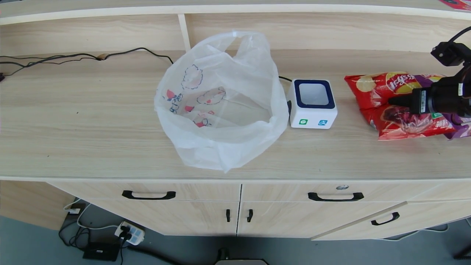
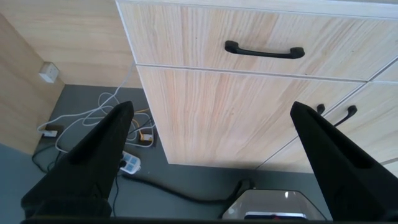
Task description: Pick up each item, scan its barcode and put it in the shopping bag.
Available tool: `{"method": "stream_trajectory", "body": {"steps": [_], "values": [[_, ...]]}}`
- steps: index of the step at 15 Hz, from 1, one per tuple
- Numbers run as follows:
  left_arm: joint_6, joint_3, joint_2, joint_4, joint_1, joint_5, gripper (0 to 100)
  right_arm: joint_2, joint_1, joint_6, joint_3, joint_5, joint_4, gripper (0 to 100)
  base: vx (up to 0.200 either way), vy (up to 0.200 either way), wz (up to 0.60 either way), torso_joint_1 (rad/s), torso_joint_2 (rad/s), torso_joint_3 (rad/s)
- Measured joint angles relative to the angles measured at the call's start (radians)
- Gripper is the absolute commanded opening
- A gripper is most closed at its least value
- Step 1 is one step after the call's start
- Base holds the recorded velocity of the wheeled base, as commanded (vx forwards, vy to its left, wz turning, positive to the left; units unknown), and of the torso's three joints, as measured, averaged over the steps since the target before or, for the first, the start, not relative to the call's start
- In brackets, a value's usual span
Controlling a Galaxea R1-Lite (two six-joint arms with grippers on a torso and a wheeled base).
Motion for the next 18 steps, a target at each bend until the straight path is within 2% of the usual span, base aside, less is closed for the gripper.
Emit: {"method": "stream_trajectory", "body": {"steps": [5, 9, 12, 14, 15, 18], "values": [[0.0, 0.0, 0.0, 0.001, 0.0, 0.0, 100, -0.079, 0.011, -0.001, 0.04, 0.04, 0.005, 0, 0.0, 0.0, 0.0, 0.0, 0.0, 0.0], [0.0, 0.0, 0.0, 0.001, 0.0, 0.0, 100, -0.18, 0.027, 0.0, 0.136, 0.062, -0.001, 0, 0.0, 0.0, 0.0, 0.0, 0.0, 0.0], [0.0, 0.0, 0.0, 0.001, 0.0, 0.0, 100, -0.274, 0.031, 0.056, 0.206, 0.101, -0.008, 0, 0.0, 0.0, 0.0, 0.0, 0.0, 0.0], [0.0, 0.0, 0.0, 0.002, 0.0, 0.0, 100, -0.348, 0.049, 0.19, 0.249, 0.193, -0.039, 0, 0.0, 0.0, 0.0, 0.0, 0.0, 0.0], [0.001, 0.0, 0.0, 0.002, 0.0, 0.0, 100, -0.394, 0.072, 0.314, 0.291, 0.238, -0.078, 0, 0.0, 0.0, 0.0, 0.0, 0.0, 0.0], [0.002, 0.0, 0.0, 0.002, 0.0, 0.0, 100, -0.507, 0.197, 0.569, 0.49, 0.276, -0.325, 0, 0.0, 0.0, 0.0, 0.0, 0.0, 0.0]]}}
